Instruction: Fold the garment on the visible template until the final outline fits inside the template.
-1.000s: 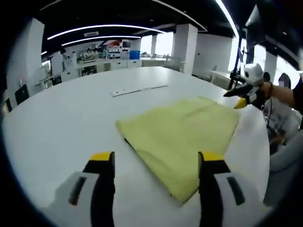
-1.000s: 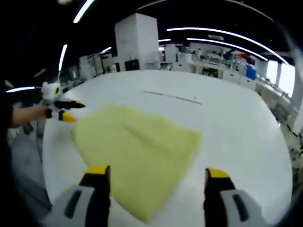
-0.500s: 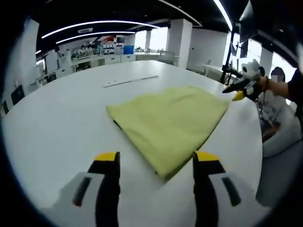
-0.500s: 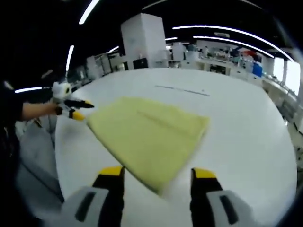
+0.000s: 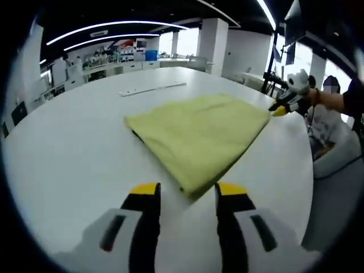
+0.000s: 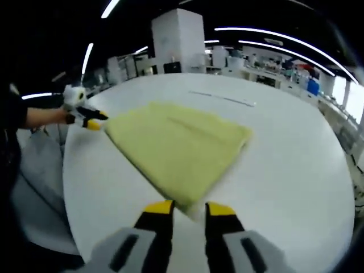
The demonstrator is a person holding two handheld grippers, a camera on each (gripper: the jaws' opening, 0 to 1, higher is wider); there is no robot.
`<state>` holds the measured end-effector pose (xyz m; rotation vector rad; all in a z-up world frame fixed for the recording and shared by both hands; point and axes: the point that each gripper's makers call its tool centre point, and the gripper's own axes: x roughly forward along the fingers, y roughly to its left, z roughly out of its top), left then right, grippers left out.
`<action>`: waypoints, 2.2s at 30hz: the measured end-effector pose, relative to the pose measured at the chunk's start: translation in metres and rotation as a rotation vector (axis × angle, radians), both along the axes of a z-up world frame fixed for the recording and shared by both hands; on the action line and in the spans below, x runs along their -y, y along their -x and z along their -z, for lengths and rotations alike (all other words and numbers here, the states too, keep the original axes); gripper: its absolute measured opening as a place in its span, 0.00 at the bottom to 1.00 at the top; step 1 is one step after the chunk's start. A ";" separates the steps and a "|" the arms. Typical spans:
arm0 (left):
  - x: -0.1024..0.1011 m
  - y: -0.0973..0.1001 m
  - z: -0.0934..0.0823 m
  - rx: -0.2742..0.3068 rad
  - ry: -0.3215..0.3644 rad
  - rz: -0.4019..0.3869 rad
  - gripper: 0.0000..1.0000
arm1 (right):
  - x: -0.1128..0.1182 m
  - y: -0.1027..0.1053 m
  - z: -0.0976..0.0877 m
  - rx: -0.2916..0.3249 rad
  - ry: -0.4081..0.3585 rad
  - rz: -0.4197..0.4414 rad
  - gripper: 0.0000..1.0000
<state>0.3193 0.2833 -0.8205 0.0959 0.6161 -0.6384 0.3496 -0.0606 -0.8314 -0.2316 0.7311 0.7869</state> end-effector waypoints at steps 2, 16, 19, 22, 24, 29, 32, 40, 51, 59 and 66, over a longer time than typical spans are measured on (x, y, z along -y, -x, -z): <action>-0.001 0.001 0.002 0.001 -0.011 0.004 0.30 | 0.001 0.000 0.003 0.002 0.010 -0.002 0.11; -0.003 0.003 0.009 -0.037 0.007 -0.001 0.05 | -0.001 0.002 0.004 -0.006 -0.001 -0.020 0.00; -0.002 0.003 0.011 -0.044 0.009 0.006 0.01 | -0.003 0.002 0.004 -0.007 -0.003 -0.020 0.00; -0.002 0.004 0.011 -0.043 0.006 0.003 0.00 | -0.003 0.002 0.003 -0.005 0.002 -0.025 0.00; -0.002 0.004 0.010 -0.039 0.018 -0.004 0.00 | -0.003 0.003 0.003 -0.002 0.002 -0.026 0.00; -0.004 0.004 0.009 -0.037 0.020 -0.005 0.00 | 0.001 0.003 0.002 0.000 0.009 -0.037 0.00; -0.004 0.005 0.008 -0.036 0.019 -0.006 0.00 | 0.001 0.005 0.003 -0.002 0.015 -0.046 0.00; -0.003 0.012 0.012 -0.050 0.006 -0.002 0.00 | 0.002 0.014 0.003 -0.018 0.030 -0.070 0.00; 0.003 0.030 0.015 -0.064 0.011 0.006 0.00 | 0.011 0.029 0.004 -0.020 0.049 -0.064 0.00; 0.003 0.036 0.017 -0.066 0.012 0.002 0.00 | 0.012 0.037 0.005 -0.025 0.046 -0.059 0.00; 0.002 0.037 0.018 -0.057 0.016 -0.004 0.00 | 0.010 0.039 0.004 -0.027 0.034 -0.042 0.00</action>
